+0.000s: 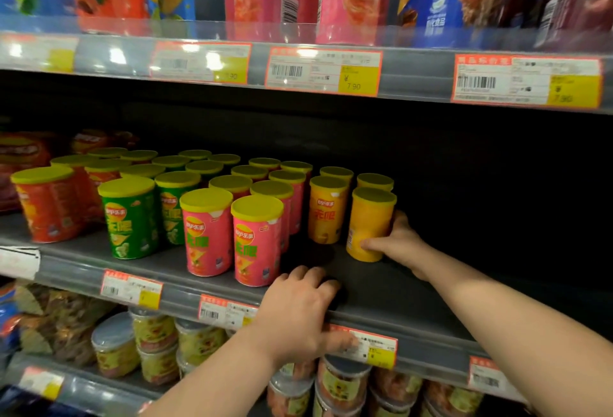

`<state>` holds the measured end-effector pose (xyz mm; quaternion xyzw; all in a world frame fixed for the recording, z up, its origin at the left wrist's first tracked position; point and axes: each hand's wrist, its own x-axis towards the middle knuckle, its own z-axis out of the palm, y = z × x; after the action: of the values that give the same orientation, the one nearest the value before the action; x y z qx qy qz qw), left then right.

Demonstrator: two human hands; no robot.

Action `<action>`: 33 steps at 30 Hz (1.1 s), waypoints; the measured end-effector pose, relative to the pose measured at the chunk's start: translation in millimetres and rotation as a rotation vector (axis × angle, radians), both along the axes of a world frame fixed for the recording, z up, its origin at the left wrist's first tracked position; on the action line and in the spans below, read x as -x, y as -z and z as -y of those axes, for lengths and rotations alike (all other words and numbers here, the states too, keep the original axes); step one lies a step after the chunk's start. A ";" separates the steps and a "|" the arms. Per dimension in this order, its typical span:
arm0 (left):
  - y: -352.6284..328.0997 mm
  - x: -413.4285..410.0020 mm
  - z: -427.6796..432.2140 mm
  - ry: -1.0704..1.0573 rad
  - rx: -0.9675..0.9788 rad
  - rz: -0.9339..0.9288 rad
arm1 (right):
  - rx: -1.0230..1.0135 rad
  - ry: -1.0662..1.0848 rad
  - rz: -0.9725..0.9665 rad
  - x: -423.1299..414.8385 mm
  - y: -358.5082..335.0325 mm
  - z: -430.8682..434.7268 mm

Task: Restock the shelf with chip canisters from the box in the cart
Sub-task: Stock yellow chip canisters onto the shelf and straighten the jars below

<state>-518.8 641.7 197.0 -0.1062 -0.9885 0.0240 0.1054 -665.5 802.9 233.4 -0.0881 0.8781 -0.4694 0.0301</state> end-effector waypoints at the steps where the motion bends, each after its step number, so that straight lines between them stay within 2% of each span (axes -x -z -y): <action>1: 0.5 0.6 0.1 0.001 -0.005 0.000 | 0.013 0.019 -0.004 -0.1 2.2 0.4; 6: 5.1 3.3 2.2 0.007 -0.015 -0.008 | -0.040 -0.002 -0.012 1.0 6.3 1.1; 10: 4.0 2.4 0.6 0.004 -0.018 -0.007 | 0.005 0.083 -0.019 3.3 8.4 1.3; 14: 4.6 1.7 0.0 0.006 -0.024 -0.021 | -0.003 0.042 -0.016 4.5 7.2 2.2; 33: 4.4 3.6 0.9 0.017 -0.007 -0.019 | -0.001 0.108 -0.006 22.1 5.0 14.1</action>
<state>-522.5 640.8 192.6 -0.1142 -0.9865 0.0206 0.1152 -687.6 788.7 228.4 -0.0419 0.8818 -0.4698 0.0019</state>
